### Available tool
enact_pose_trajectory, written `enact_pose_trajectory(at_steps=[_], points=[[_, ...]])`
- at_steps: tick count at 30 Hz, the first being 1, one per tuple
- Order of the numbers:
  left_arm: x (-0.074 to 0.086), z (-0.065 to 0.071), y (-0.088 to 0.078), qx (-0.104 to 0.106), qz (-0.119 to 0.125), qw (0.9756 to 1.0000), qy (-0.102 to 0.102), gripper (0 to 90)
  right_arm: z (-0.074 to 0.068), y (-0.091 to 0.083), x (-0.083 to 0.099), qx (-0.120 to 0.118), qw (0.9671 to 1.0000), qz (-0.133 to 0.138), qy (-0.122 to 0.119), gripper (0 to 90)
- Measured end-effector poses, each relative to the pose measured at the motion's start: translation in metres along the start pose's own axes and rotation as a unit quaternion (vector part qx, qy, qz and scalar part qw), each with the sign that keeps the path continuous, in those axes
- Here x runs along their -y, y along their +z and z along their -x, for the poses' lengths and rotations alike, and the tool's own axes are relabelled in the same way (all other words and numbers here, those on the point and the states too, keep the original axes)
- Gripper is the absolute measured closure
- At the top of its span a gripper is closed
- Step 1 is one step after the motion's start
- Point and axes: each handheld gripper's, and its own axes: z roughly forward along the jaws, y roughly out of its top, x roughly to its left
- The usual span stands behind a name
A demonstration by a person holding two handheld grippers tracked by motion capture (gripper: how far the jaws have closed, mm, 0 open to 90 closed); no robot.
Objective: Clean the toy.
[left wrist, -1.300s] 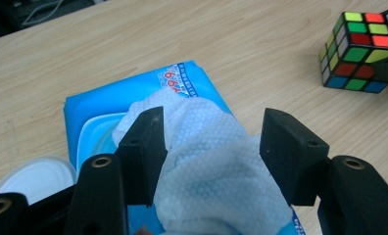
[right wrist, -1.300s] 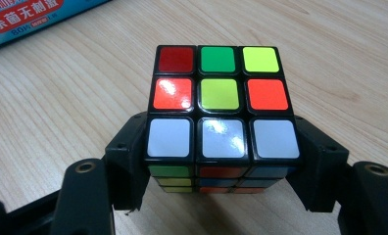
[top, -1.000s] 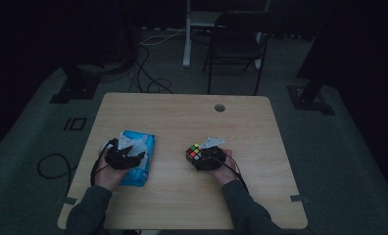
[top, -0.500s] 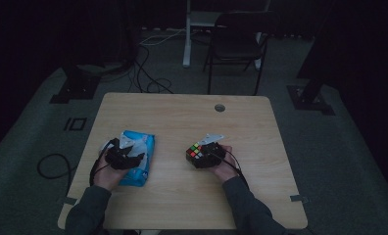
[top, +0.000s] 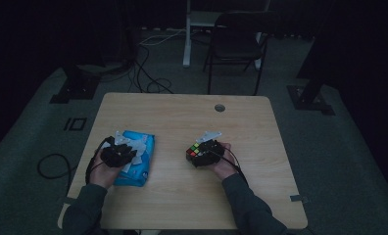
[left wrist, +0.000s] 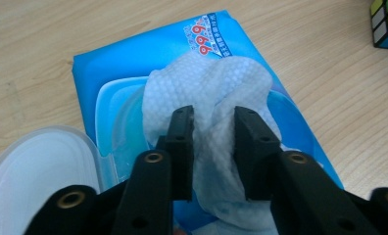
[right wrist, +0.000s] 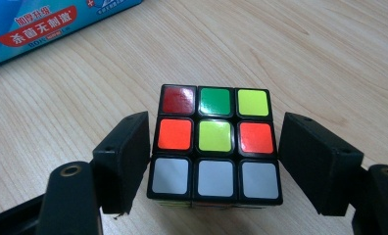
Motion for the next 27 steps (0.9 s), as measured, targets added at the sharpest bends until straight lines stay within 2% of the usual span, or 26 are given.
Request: enact_pose_trajectory(at_steps=[3, 8, 11, 13, 16, 17, 18, 20, 24, 26, 27], points=[[-0.001, -0.002, -0.001, 0.003, 0.001, 1.0, -0.002, 85.8, 0.0, 0.001, 0.0, -0.001, 1.0, -0.001, 0.0, 28.1], [-0.011, 0.001, -0.015, 0.021, 0.038, 0.9991, 0.002, 88.7, 0.0, 0.001, 0.0, -0.004, 1.0, -0.002, -0.001, 29.6], [-0.02, 0.006, -0.026, 0.035, 0.066, 0.9971, 0.011, 88.8, 0.0, 0.001, -0.001, -0.003, 1.0, -0.002, 0.0, 29.6], [-0.027, 0.011, -0.031, 0.049, 0.085, 0.995, 0.016, 88.8, 0.0, 0.001, -0.001, -0.003, 1.0, -0.002, 0.0, 29.6], [-0.034, 0.016, -0.036, 0.071, 0.107, 0.9916, 0.018, 88.8, 0.0, 0.001, -0.001, -0.002, 1.0, 0.0, -0.002, 29.6], [-0.035, 0.017, -0.036, 0.073, 0.109, 0.9912, 0.019, 88.7, 0.0, 0.001, -0.001, -0.002, 1.0, -0.001, -0.001, 29.6], [-0.035, 0.017, -0.034, 0.068, 0.105, 0.992, 0.02, 88.5, 0.0, 0.001, -0.001, -0.003, 1.0, -0.001, -0.001, 29.6], [-0.032, 0.015, -0.028, 0.065, 0.094, 0.9935, 0.009, 85.6, 0.0, 0.001, -0.001, -0.003, 1.0, -0.002, 0.0, 29.6], [-0.018, 0.01, -0.017, 0.026, 0.052, 0.9983, 0.0, 69.8, 0.001, 0.0, -0.001, -0.002, 1.0, 0.0, -0.001, 29.6], [-0.011, 0.008, -0.011, 0.013, 0.034, 0.9993, -0.006, 62.4, 0.002, -0.001, -0.001, -0.002, 1.0, 0.0, -0.001, 29.6], [-0.008, 0.007, -0.009, 0.014, 0.028, 0.9995, -0.011, 59.7, 0.002, -0.001, -0.001, -0.003, 1.0, 0.0, 0.0, 29.5]])
